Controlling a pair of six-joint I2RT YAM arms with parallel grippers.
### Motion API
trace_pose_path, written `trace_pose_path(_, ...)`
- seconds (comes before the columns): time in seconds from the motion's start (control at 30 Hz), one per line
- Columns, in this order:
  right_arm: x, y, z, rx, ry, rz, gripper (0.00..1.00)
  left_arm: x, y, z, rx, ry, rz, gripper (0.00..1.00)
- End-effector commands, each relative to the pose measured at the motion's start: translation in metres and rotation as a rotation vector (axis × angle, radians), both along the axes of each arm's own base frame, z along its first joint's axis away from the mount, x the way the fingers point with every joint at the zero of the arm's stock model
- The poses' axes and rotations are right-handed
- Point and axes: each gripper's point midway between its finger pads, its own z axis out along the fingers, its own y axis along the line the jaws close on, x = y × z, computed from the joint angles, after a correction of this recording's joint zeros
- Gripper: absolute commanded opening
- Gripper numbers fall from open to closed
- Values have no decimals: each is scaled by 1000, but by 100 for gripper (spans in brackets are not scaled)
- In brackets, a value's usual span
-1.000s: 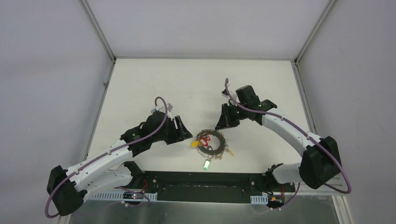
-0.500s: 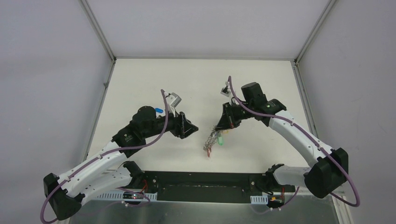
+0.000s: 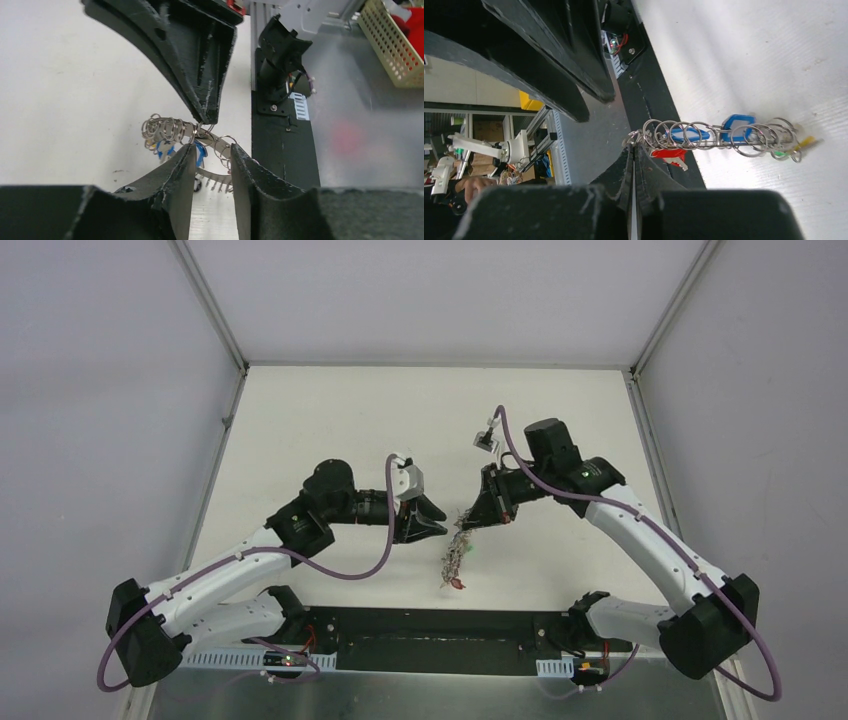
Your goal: Put the keys on the keyring
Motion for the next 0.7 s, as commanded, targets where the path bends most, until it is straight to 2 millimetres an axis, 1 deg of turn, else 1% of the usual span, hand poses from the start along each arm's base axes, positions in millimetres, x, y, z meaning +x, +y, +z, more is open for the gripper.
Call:
trace_pose_path(0.0,-15,4,36,147,-87,111,0,-16,-10,30,-70,-225,-115,31)
trace_pose_path(0.17,-23,3,40,190,-110,157,0,-25,-15,26,-66,-292,-151,29)
trace_pose_path(0.33,-19,1,39,208,-223,129,0,-28,-17,25,-64,-311,-156,29)
trace_pose_path(0.43,-14,2,39,259,-353,108,0,-27,-17,24,-63,-296,-148,29)
trace_pose_path(0.47,-13,1,32,266,-389,100,0,-28,-17,24,-62,-290,-147,29)
trace_pose_path(0.6,-24,-5,29,335,-596,197,0,-30,-17,23,-61,-278,-153,28)
trace_pose_path(0.67,-28,-7,29,352,-672,237,0,-33,-18,23,-62,-278,-163,28)
